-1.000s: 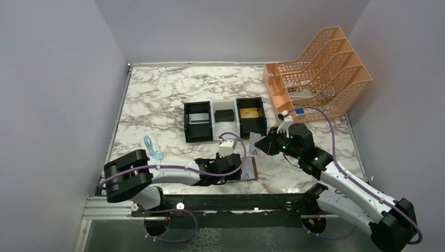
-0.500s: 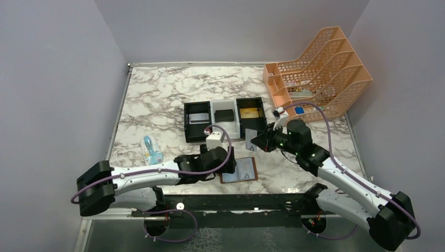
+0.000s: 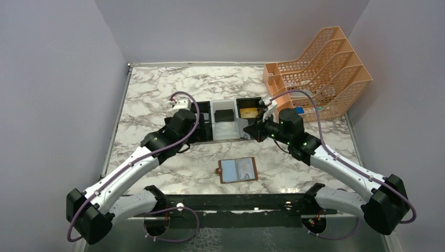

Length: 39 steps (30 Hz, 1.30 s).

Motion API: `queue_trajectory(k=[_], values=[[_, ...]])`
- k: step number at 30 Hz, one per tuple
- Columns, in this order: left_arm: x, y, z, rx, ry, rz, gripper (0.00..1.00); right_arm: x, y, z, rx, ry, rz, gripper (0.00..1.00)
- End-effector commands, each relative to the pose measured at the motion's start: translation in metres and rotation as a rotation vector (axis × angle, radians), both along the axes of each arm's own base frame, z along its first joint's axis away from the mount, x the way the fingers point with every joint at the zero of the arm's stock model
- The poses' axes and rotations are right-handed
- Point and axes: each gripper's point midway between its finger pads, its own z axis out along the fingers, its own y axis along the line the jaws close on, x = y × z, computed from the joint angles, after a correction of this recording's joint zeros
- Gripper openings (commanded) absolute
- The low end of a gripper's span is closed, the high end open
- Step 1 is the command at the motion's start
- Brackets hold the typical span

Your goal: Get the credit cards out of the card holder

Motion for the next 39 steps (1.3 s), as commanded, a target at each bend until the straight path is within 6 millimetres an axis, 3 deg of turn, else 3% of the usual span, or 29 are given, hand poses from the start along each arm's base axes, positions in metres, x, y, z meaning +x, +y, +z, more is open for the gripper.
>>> queue_trajectory(k=[1,7,14,25,32,39], values=[[0.003,0.048,-0.007,0.132,0.076,0.023,0.99,0.010,0.022,0.033,-0.068,-0.226,0.057,0.01],[0.015,0.093,-0.005,0.123,0.039,0.164,0.99,0.015,0.062,0.045,-0.190,-0.417,0.130,0.01],[0.000,0.139,0.029,0.134,-0.125,0.395,0.99,0.032,0.124,0.040,-0.364,-0.585,0.234,0.01],[-0.021,0.165,0.055,0.083,-0.244,0.534,0.99,0.095,0.182,-0.016,-0.643,-0.643,0.199,0.01],[-0.027,0.173,0.060,0.080,-0.262,0.577,0.99,0.120,0.200,-0.052,-0.757,-0.652,0.199,0.01],[-0.036,0.182,0.068,0.057,-0.307,0.625,0.99,0.138,0.206,-0.082,-0.871,-0.654,0.195,0.01]])
